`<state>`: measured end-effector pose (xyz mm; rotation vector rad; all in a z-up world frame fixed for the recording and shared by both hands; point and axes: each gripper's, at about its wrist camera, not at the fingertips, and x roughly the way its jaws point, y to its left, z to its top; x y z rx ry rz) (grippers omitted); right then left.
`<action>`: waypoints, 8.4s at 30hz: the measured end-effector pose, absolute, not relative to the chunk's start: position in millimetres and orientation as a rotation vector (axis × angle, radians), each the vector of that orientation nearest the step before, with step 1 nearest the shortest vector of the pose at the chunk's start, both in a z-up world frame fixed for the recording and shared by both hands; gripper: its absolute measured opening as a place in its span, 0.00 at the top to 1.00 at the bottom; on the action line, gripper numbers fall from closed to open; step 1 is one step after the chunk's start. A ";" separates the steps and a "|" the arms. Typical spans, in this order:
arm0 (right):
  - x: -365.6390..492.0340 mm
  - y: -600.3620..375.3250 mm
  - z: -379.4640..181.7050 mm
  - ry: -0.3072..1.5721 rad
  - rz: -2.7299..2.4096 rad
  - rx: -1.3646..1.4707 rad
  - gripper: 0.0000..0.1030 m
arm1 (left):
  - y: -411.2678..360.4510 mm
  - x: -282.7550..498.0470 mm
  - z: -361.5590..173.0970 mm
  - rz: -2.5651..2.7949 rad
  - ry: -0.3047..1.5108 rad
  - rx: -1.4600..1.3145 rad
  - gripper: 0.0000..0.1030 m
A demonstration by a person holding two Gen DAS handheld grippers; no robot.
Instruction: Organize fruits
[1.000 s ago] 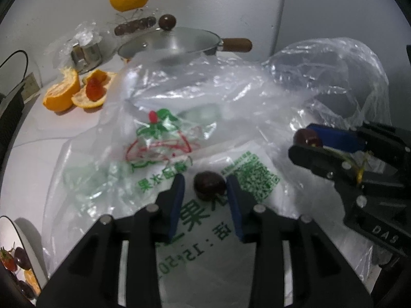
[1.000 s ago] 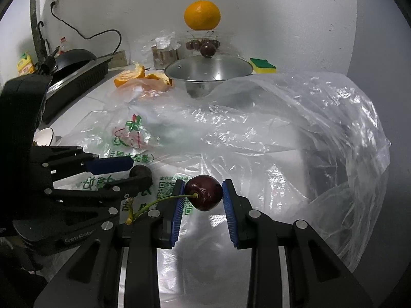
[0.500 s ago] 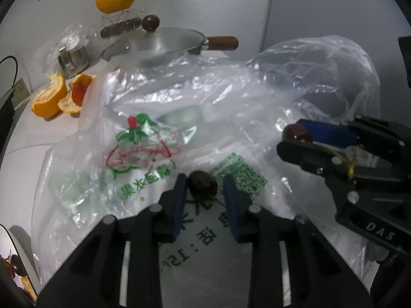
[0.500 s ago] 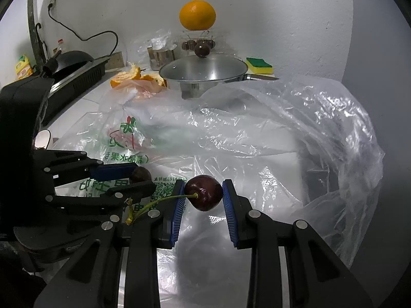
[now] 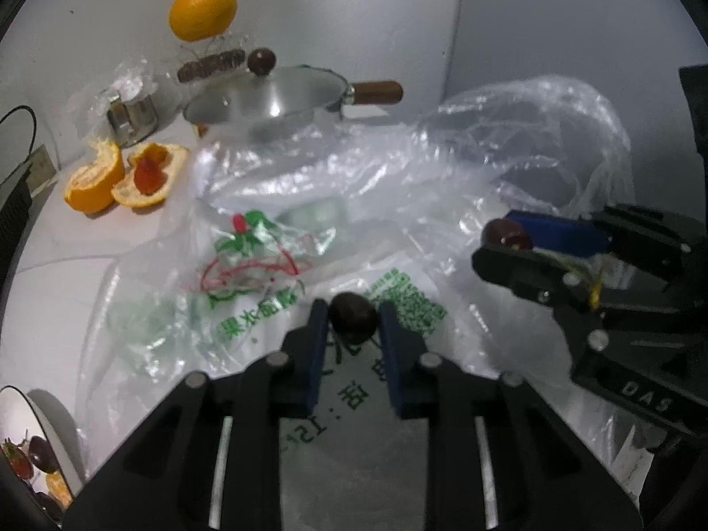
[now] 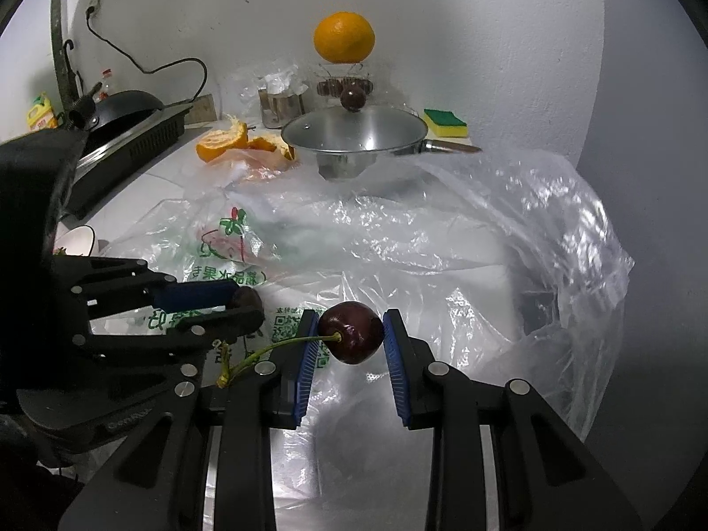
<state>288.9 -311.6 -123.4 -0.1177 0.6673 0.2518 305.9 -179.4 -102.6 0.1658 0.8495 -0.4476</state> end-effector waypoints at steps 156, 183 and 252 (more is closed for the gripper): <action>215.3 -22.2 -121.6 0.651 0.541 -0.325 0.59 | 107.1 151.4 -80.3 -0.098 0.759 -0.097 0.51; 128.9 -90.1 -48.4 0.429 0.438 -0.238 0.58 | 72.7 80.3 0.8 -0.086 0.540 -0.045 0.20; -31.2 -162.5 42.7 0.065 0.235 -0.111 0.35 | 43.7 -66.3 122.6 0.082 0.156 -0.011 0.04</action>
